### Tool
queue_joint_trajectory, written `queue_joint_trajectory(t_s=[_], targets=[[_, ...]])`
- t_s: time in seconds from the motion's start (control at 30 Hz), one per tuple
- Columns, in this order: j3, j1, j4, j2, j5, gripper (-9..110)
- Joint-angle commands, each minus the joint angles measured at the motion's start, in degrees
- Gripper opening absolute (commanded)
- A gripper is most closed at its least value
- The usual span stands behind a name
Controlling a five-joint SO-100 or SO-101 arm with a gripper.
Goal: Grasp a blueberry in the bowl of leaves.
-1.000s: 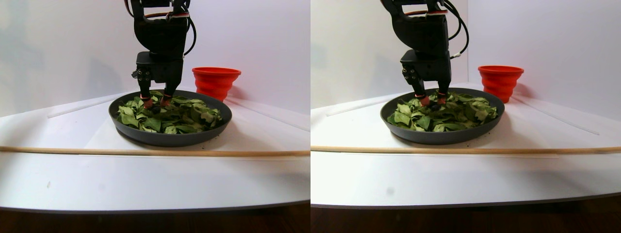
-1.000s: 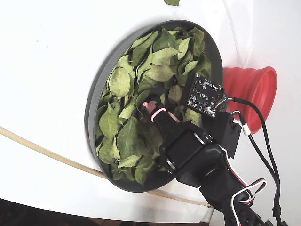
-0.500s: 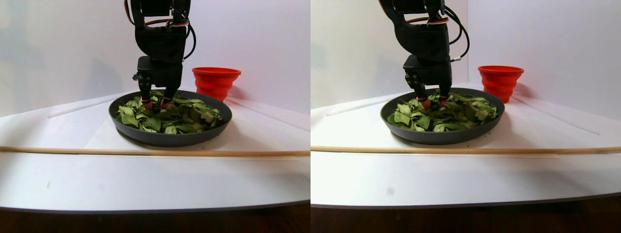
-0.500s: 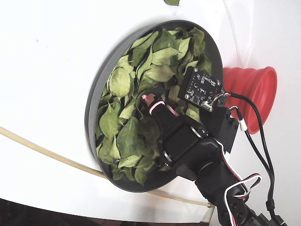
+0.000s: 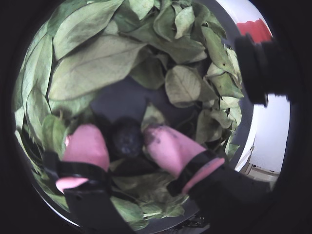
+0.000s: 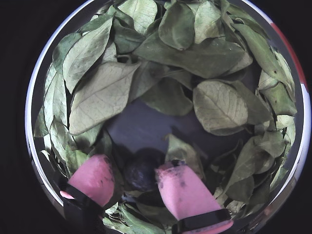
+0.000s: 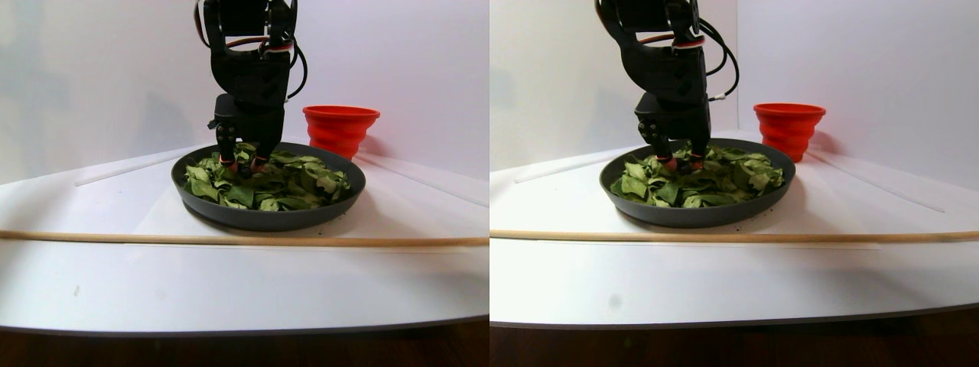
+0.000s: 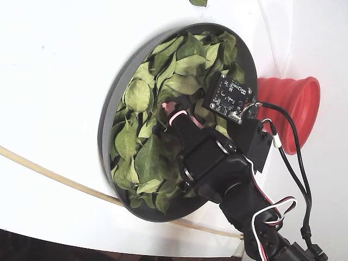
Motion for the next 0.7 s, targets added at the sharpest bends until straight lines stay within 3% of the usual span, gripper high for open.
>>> queue_joint_trajectory(t_s=[0.0,0.67], targets=[[-2.6,-0.1,-1.1,0.6,0.3,17],[-2.8,0.6,-3.0,-2.4,-0.3,14]])
